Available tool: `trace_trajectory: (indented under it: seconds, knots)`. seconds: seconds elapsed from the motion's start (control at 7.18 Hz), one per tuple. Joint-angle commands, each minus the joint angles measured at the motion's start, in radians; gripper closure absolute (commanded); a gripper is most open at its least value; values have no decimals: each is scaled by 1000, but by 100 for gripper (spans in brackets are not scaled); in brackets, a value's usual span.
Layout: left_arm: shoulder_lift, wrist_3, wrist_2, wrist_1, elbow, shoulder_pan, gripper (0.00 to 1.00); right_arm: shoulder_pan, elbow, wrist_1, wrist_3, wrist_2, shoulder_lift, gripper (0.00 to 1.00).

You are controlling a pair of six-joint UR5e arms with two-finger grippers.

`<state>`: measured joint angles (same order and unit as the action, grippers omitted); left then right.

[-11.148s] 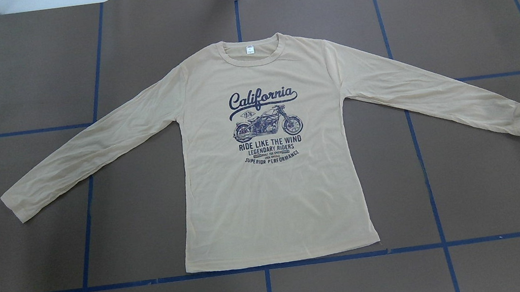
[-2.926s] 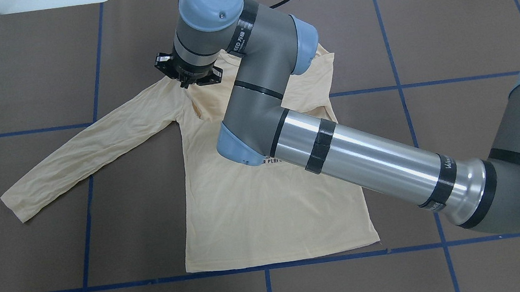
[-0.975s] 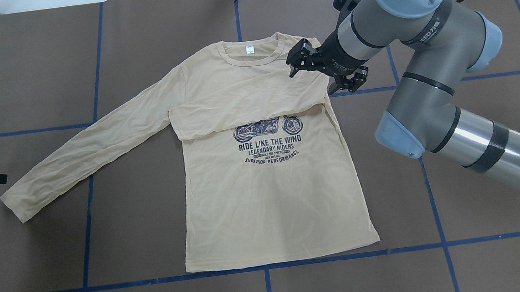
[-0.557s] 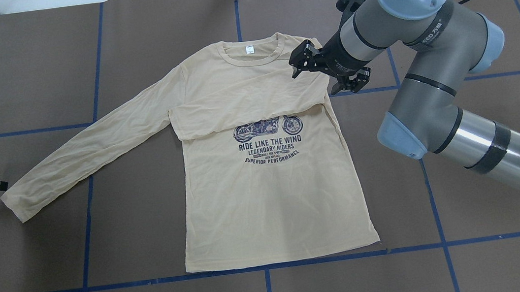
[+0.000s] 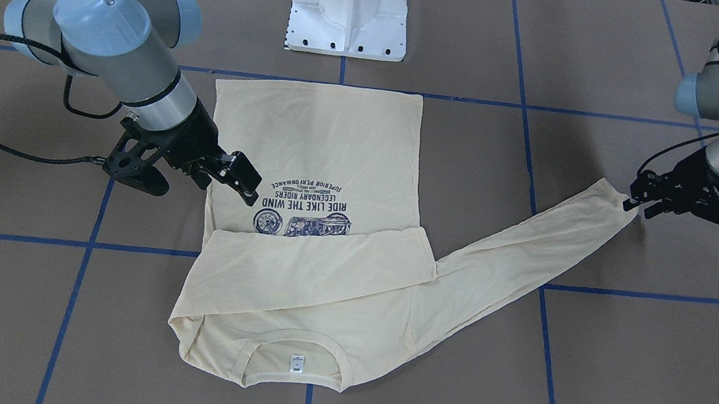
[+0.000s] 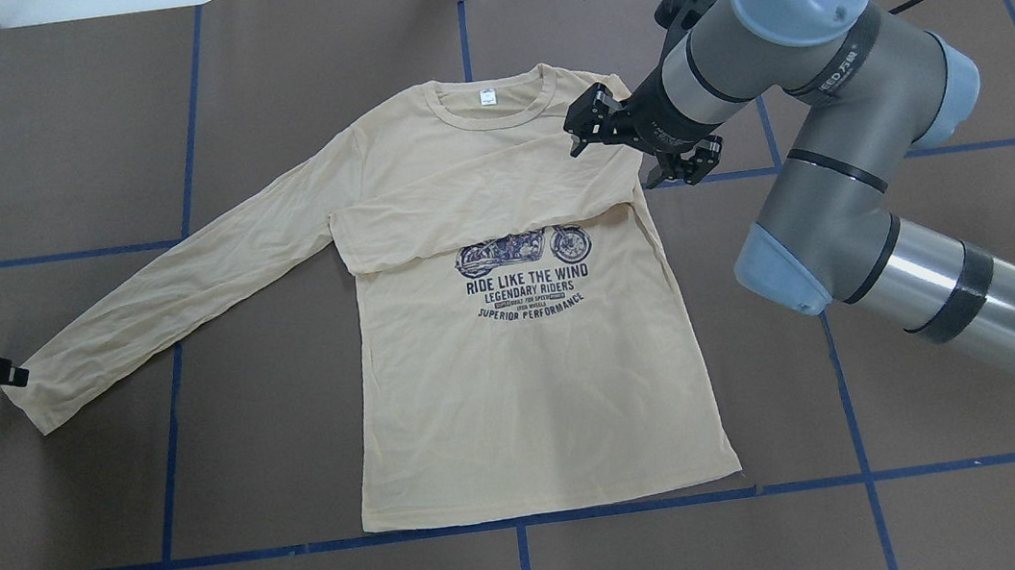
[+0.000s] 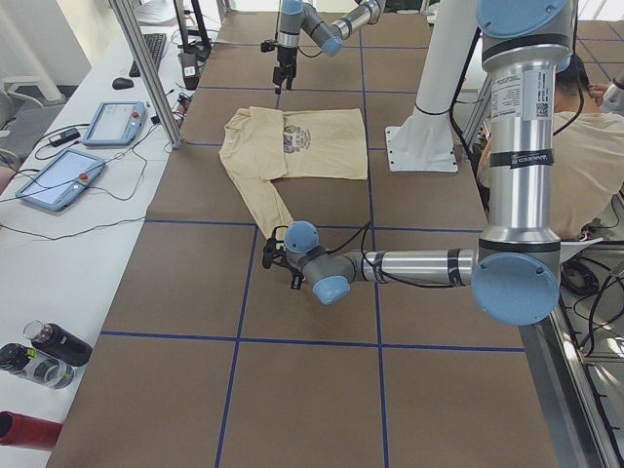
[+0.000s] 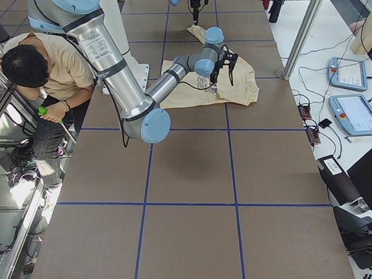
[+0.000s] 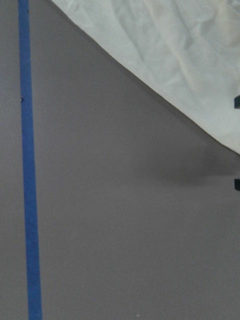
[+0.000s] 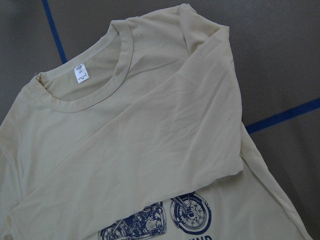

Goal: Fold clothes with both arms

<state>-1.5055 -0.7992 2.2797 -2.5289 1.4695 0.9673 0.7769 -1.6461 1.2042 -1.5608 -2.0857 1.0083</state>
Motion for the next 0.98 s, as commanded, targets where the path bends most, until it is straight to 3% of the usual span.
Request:
trace_trajectory:
  seconds: [0.0, 0.14, 0.42, 0.84]
  knots:
    - [-1, 2, 1, -1, -8, -4, 47, -1, 0, 0, 1, 0, 1, 1]
    - [-1, 2, 0, -1, -9, -4, 54, -1, -1, 0, 1, 0, 1, 1]
    - [-1, 2, 1, 1, -9, -4, 100, -1, -3, 0, -1, -2, 0, 1]
    - [2, 0, 26, -1, 27, 1, 100, 18, -17, 2, -1, -14, 7, 1]
